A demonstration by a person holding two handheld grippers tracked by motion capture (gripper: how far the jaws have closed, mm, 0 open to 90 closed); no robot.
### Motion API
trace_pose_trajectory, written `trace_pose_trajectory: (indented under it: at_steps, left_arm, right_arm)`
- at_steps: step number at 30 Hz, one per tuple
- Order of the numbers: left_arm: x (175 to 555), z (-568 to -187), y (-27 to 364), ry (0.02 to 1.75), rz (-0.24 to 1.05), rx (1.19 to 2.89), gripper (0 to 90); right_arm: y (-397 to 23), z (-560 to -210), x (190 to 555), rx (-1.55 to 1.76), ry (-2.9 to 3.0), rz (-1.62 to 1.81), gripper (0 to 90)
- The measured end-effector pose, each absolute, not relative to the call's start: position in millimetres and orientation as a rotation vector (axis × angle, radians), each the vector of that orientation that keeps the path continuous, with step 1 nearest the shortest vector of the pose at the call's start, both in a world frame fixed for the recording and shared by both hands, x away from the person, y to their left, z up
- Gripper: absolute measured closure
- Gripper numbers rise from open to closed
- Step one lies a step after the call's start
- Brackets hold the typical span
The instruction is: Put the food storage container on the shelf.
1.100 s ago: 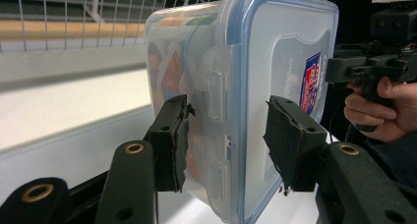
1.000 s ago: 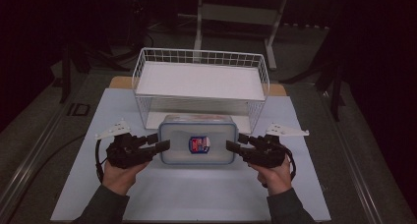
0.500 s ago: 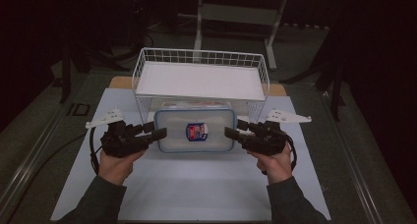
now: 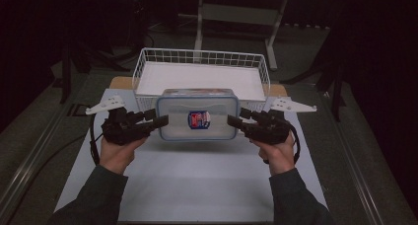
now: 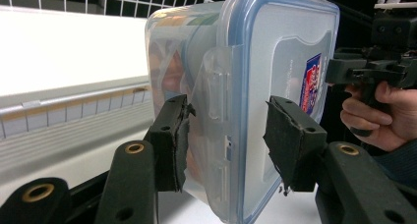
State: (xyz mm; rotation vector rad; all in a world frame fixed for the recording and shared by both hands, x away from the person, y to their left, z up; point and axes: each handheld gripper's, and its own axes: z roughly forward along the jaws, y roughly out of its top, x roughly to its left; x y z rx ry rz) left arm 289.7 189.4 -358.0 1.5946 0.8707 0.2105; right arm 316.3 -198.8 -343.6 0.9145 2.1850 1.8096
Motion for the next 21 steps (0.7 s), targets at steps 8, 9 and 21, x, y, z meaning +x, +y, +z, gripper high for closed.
trace_pose_trajectory:
  at_steps: [8,9,21]
  left_arm:
    - [306.6,-347.3,189.8,0.848,0.228,1.590,52.0]
    - [309.4,-345.5,189.8,0.842,0.228,1.589,52.0]
    - [345.0,-324.2,187.9,0.824,0.239,1.593,51.7]
  right_arm:
    - [-197.7,-333.1,329.2,0.898,2.167,1.803,48.3]
    - [-197.7,-331.4,331.0,0.897,2.163,1.803,48.3]
    - [-199.5,-315.5,356.9,0.903,2.117,1.814,48.3]
